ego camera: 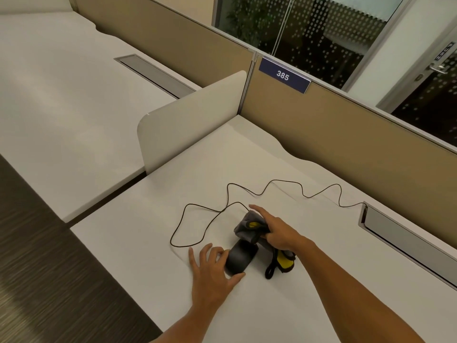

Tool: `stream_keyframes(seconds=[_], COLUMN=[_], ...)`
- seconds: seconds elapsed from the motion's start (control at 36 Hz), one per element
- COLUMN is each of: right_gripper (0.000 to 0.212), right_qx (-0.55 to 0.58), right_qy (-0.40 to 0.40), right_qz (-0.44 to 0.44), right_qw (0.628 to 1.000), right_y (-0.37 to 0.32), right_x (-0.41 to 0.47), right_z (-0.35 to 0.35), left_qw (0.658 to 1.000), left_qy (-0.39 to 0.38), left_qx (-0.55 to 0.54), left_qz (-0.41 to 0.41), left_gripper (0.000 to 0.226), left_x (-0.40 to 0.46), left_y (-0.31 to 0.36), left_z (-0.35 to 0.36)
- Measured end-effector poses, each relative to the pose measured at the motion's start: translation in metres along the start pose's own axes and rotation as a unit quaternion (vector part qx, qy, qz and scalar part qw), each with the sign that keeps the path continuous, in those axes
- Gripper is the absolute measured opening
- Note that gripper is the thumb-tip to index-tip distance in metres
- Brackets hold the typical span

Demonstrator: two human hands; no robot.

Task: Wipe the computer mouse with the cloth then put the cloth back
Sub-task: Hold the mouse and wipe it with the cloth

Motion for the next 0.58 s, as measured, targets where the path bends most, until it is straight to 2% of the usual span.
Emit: stream_keyframes(seconds=[0.47, 0.58], right_gripper=[0.097, 0.086], right_qx=[-0.067, -0.007], right_qy=[-0.098, -0.109], right_qz=[-0.038, -0.055], right_qw=[0.992, 0.993], right_y=[-0.018, -0.014], right_x=[0.003, 0.000], right_z=[0.002, -0.003], left_qw=[1.000, 1.000], left_qy=[0.008, 0.002], left_qx=[0.009, -0.002], left_qz=[-0.001, -0.007], left_gripper=[0.072, 0.071], left_x=[0.001, 0.001], left_y=[-0.001, -0.002], left_z=[0.004, 0.005])
Point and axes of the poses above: each hand's wrist, its own x-axis towards the middle knuckle, its own z-axis out of the palm, y = z × x, the point moved 1 cm from there along x, towards the middle knuckle, and after that the axes turned 7 degrees about -x, right-handed, at the moved point
